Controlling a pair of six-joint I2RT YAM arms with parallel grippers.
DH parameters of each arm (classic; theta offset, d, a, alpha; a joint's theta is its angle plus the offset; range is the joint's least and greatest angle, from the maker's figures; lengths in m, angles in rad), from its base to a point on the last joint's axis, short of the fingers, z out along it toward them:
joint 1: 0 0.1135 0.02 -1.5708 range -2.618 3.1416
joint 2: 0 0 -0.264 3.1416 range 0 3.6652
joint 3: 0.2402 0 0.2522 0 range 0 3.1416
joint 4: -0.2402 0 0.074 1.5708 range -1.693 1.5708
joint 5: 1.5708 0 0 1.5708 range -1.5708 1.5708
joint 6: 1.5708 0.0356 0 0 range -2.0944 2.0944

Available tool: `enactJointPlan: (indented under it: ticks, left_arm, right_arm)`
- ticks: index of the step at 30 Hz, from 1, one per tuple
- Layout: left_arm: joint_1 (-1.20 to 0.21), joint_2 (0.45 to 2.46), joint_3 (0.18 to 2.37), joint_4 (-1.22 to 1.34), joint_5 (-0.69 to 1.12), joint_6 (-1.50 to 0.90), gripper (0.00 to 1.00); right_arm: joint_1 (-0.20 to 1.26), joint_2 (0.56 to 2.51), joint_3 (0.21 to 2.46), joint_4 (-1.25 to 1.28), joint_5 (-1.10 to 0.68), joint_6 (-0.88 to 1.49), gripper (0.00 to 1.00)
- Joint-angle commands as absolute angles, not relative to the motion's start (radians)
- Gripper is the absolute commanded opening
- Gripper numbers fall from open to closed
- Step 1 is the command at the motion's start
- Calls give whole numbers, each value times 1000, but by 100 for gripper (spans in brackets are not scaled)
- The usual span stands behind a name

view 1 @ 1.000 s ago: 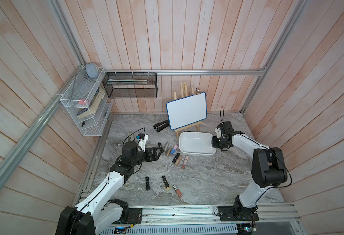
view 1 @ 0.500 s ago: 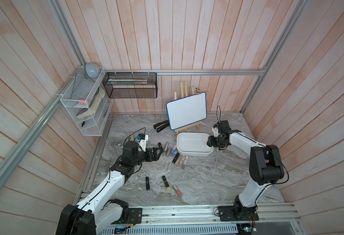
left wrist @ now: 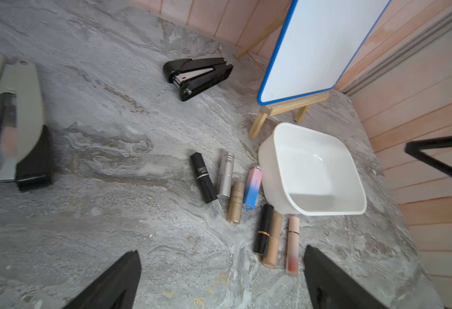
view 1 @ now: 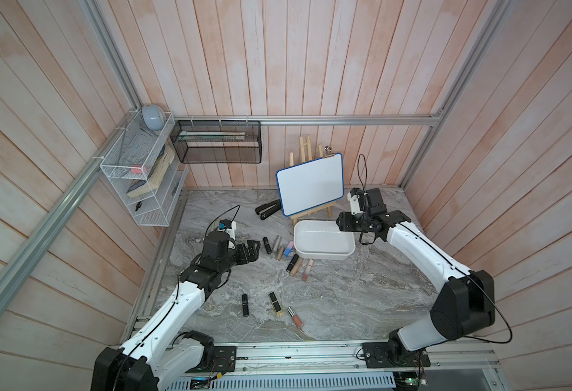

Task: Put the lipstick into the storage box
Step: Adjust the storage box at the center of the board, then pick up the lipstick at the center of the board.

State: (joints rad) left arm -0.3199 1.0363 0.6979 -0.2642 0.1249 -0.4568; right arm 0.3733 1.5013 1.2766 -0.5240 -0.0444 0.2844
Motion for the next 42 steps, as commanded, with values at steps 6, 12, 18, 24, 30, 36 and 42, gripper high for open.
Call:
enactJointPlan:
  ticks: [6, 12, 18, 24, 30, 36, 42]
  left_arm:
    - [-319, 1092, 794, -471, 49, -475, 100]
    - [-320, 1102, 806, -583, 64, -527, 96]
    - [-325, 1023, 743, -658, 106, -585, 96]
    - [-371, 984, 712, -654, 94, -607, 96]
    - [-384, 993, 682, -602, 126, -613, 96]
    - [-384, 961, 679, -583, 128, -605, 96]
    - [-385, 961, 683, -570, 133, -591, 96]
  right_arm:
    - [589, 1494, 1290, -580, -63, 389, 61]
    - [717, 1517, 1289, -575, -69, 457, 61]
    - [832, 1535, 1253, -579, -47, 553, 61]
    - [959, 1577, 1159, -594, 49, 720, 60]
    - [1012, 1612, 1086, -593, 97, 832, 61]
    - [1001, 1632, 1062, -588, 155, 863, 61]
    - [954, 1648, 1044, -558, 161, 863, 60]
